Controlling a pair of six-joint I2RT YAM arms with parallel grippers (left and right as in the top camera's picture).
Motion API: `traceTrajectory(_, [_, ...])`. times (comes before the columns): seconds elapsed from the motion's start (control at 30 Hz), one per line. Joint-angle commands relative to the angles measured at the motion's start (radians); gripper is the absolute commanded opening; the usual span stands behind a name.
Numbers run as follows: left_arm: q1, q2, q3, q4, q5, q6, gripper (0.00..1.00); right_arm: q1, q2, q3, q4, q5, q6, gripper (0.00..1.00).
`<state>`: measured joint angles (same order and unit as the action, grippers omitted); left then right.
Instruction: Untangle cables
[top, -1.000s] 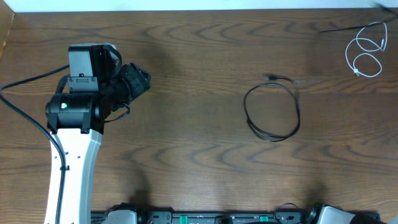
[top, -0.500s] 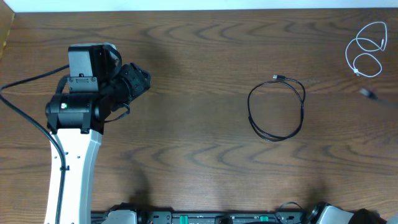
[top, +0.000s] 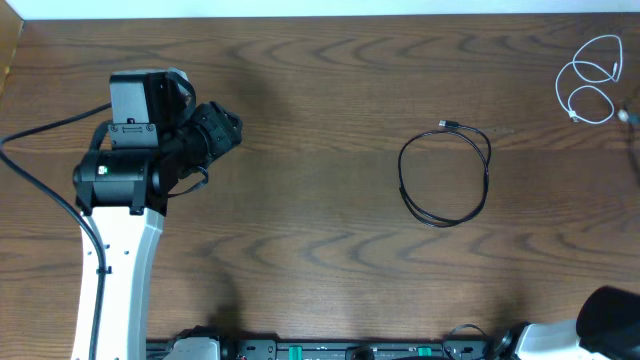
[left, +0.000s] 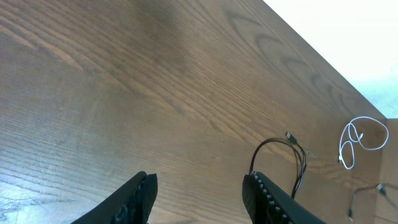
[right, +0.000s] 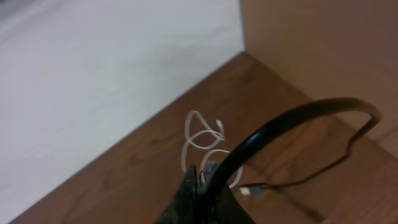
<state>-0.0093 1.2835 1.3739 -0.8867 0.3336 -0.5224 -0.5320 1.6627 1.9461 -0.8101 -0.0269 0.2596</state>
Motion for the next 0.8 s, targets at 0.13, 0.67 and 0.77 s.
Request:
traceTrajectory(0.13, [0.003, 0.003, 0.005, -0.002, -0.014, 0.014, 0.50, -0.057, 0.211, 0.008, 0.089, 0.087, -0.006, 0.47])
traceTrajectory(0.67, [0.003, 0.003, 0.005, -0.003, -0.014, 0.078, 0.50, -0.015, 0.232, 0.008, -0.151, -0.483, -0.103, 0.99])
traceTrajectory(0.77, [0.003, 0.003, 0.004, -0.008, -0.014, 0.085, 0.50, 0.043, 0.232, 0.008, -0.271, -0.518, -0.160, 0.99])
